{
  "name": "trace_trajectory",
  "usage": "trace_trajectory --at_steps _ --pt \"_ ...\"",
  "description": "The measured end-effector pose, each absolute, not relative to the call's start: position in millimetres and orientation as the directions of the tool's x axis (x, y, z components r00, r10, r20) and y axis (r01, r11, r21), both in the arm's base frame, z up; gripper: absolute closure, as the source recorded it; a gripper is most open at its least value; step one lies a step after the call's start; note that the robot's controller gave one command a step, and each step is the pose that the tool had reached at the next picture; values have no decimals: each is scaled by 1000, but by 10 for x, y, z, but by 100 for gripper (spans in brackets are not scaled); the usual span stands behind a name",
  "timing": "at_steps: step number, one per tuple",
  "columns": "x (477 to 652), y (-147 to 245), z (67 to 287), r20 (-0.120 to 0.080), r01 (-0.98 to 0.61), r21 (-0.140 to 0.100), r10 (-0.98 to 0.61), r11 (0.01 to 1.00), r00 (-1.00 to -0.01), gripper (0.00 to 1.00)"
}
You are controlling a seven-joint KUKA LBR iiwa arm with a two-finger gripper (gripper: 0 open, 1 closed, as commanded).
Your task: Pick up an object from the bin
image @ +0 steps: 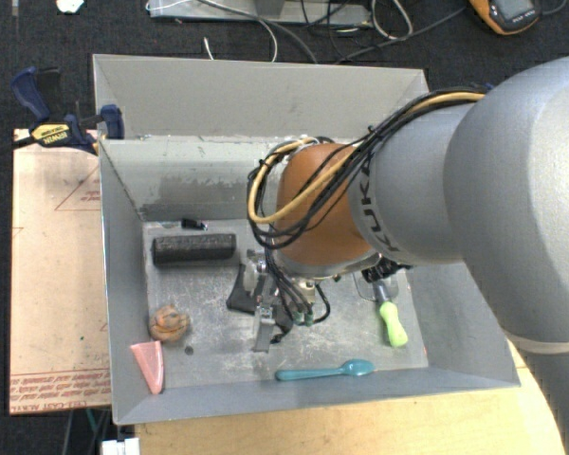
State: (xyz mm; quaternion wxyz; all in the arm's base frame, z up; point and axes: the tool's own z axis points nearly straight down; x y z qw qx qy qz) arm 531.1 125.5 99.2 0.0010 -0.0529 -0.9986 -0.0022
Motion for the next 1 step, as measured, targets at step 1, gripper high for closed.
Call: trace_trajectory --at_steps 1 --pt "5368 1007 755 -9 214 6 214 977 -977 0"
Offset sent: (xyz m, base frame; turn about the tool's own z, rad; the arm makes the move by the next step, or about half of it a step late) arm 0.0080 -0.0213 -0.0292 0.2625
